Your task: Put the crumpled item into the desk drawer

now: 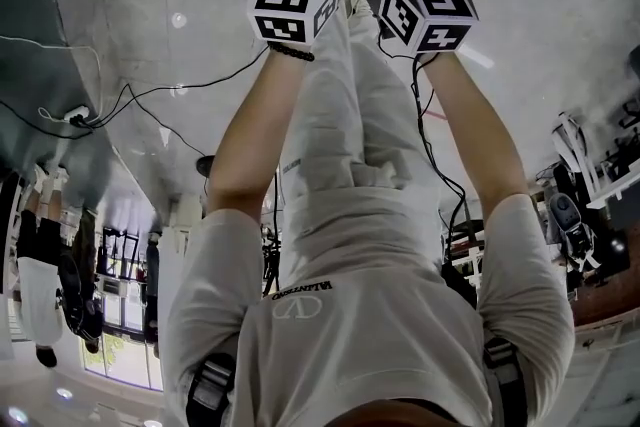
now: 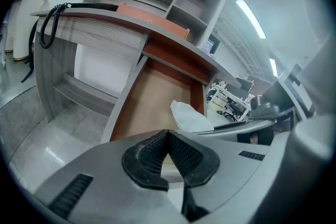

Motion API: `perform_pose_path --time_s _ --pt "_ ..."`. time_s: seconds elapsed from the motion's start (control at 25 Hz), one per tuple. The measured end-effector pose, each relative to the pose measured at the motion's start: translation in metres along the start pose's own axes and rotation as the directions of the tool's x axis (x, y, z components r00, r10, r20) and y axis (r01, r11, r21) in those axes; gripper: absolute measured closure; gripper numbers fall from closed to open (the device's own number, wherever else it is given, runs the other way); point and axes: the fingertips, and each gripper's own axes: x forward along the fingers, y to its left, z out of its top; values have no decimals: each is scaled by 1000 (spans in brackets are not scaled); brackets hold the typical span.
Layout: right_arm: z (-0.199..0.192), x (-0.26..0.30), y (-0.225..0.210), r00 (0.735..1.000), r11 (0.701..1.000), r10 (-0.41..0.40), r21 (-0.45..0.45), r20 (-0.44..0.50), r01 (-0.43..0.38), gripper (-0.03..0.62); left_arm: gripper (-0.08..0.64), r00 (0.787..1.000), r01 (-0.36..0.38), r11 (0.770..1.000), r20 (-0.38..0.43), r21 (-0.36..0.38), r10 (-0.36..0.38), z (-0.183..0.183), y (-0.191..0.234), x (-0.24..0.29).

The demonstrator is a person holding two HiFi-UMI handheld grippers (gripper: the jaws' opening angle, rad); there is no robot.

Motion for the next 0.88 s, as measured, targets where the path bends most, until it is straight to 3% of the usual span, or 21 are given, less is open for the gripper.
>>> perform_pose_path --time_s 0.88 --pt "-5 10 0 999 1000 -30 9 -25 30 448 561 1000 -18 1000 16 13 18 7 16 1"
